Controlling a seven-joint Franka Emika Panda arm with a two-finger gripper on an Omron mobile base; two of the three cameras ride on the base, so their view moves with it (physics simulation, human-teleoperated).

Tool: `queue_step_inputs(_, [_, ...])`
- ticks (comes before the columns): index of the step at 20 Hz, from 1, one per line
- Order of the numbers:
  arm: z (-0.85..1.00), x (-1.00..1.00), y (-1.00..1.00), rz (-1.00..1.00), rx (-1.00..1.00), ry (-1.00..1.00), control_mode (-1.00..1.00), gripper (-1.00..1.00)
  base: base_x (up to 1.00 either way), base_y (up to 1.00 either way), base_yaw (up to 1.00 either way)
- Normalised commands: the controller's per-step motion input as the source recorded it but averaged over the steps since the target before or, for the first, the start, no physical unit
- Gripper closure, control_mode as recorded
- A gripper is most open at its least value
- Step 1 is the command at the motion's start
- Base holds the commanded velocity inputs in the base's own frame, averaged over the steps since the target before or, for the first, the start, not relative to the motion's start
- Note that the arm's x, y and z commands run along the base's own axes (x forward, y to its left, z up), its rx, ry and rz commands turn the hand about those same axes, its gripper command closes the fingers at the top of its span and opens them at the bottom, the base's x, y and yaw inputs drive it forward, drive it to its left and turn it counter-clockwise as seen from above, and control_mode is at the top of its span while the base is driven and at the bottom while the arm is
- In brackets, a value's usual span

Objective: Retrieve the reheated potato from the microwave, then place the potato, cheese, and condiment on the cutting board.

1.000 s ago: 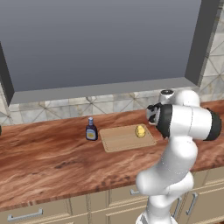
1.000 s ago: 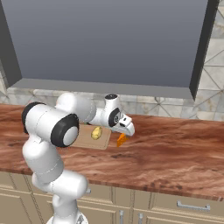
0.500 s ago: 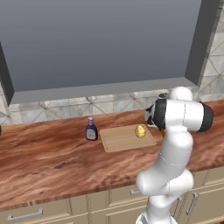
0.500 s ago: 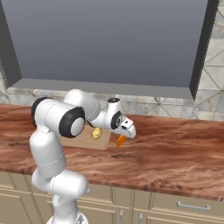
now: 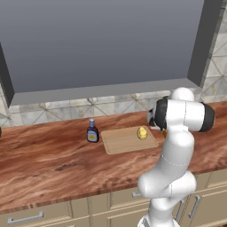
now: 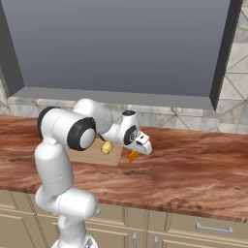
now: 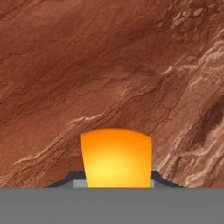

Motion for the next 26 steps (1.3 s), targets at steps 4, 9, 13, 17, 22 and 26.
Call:
queue_step_inputs(4, [0.17,0.0,0.06,0.0,0.04,0.0,-1.0,1.0,0.0,0.0,0.0])
queue_step_inputs(9, [0.65,-0.09,0.31,0.0,0.01,-0.03,-1.0,1.0,0.0,0.0,0.0])
queue_step_inputs(13, [0.65,-0.09,0.37,0.05,0.01,0.0,-1.0,1.0,0.0,0.0,0.0])
queue_step_inputs(17, [0.66,-0.08,0.43,0.11,0.0,0.06,-1.0,1.0,0.0,0.0,0.0])
queue_step_inputs(22, [0.58,-0.06,0.53,0.2,0.0,0.09,-1.0,1.0,0.0,0.0,0.0])
queue_step_inputs(26, [0.41,-0.04,0.6,0.21,0.03,0.15,-1.0,1.0,0.0,0.0,0.0])
